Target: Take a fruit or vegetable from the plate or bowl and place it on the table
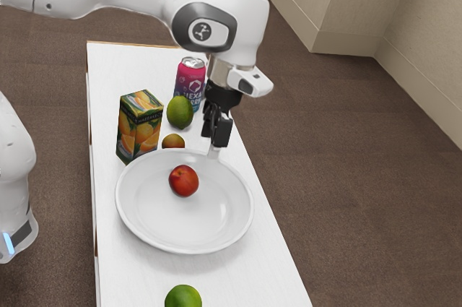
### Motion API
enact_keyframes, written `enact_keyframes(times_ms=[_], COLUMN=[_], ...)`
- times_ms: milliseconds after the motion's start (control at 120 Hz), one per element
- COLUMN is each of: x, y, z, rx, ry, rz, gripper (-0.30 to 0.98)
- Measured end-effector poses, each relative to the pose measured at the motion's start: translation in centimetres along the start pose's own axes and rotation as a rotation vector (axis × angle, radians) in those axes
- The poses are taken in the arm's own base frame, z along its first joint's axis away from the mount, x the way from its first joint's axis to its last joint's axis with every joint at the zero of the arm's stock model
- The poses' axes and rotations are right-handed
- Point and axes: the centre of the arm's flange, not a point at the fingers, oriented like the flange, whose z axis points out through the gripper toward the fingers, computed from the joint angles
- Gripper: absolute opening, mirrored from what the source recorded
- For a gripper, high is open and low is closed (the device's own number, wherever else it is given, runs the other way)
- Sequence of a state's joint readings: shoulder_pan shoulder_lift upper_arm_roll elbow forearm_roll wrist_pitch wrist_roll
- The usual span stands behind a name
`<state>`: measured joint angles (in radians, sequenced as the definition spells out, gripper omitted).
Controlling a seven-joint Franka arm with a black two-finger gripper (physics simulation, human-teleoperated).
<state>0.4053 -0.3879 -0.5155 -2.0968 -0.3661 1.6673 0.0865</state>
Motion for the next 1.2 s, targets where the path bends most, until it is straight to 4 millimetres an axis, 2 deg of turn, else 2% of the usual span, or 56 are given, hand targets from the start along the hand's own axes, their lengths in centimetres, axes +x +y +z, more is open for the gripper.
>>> enact_keyframes(times_ms=[150,300,658,950,1025,1067,1133,1167,1200], x=[0.0,-0.4,-1.6,-2.3,-2.5,-3.2,-5.8,-7.8,-9.3], y=[-1.4,-2.4,-2.5,-1.9,-2.5,-1.8,0.5,1.5,1.7], z=[0.1,1.3,3.1,3.3,2.4,1.0,-2.1,-2.9,-3.2], rx=[0.010,0.014,0.018,0.016,0.018,0.033,0.022,0.017,0.004], ry=[-0.006,-0.034,-0.101,-0.145,-0.122,-0.080,0.007,0.039,0.060], rz=[-0.024,-0.044,-0.045,-0.034,-0.045,-0.034,0.044,0.090,0.115], gripper=[0.69,0.69,0.69,0.69,0.69,0.69,0.69,0.69,0.69])
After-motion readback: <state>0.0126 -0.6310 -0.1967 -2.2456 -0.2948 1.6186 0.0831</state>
